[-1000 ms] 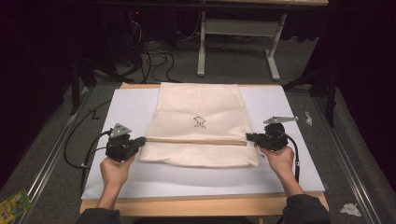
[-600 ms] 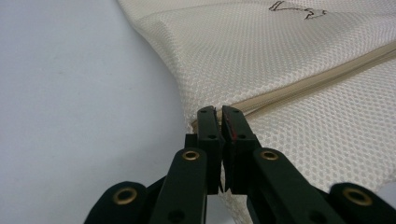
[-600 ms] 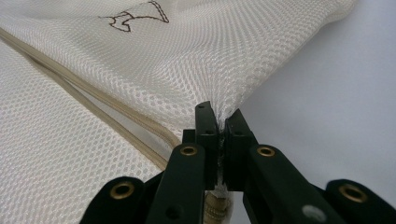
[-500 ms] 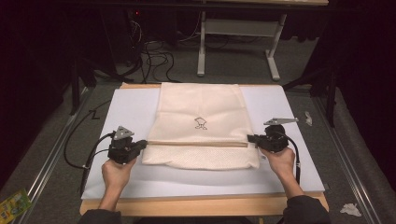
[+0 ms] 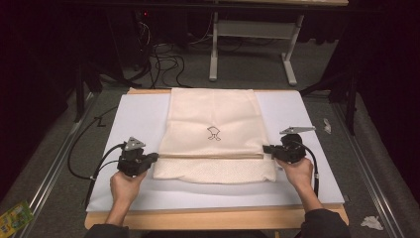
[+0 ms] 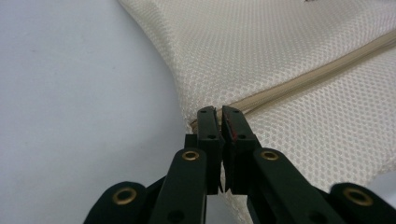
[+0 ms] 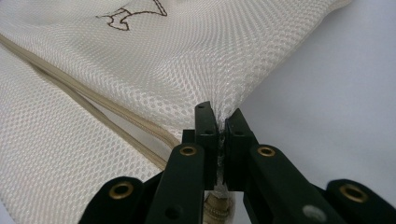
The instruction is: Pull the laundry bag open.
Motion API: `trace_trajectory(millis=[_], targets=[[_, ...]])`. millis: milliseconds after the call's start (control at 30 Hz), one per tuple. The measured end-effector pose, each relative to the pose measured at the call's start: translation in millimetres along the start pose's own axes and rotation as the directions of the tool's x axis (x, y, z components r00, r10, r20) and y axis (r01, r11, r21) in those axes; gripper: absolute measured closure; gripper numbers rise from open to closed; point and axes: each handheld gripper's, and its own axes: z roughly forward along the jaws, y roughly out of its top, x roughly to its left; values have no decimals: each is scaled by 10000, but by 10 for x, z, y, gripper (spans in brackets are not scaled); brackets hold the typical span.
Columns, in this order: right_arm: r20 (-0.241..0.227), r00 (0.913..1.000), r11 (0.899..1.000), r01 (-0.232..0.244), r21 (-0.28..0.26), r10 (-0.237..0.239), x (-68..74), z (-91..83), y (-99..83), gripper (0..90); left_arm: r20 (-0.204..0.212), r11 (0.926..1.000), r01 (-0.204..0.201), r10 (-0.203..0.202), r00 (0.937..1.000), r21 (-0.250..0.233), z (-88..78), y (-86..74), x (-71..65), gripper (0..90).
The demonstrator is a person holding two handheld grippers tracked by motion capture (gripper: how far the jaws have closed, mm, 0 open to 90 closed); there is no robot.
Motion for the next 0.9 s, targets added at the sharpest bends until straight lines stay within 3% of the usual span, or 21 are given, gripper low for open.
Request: trace_trajectory(millis=[233, 400, 900], targets=[[87, 10000, 9993, -49, 377, 46, -16, 68, -50, 877, -18, 10000, 10, -10, 10000, 96, 63, -5, -13, 869], [280, 9995, 9984, 133, 543, -148, -14, 115, -79, 869, -206, 9984, -298, 308, 9993, 477, 126, -32, -54, 867], [558, 9978, 9948, 313, 966, -368, 5, 189, -126, 804, -145, 9965, -285, 297, 9995, 780, 198, -41, -68, 861]])
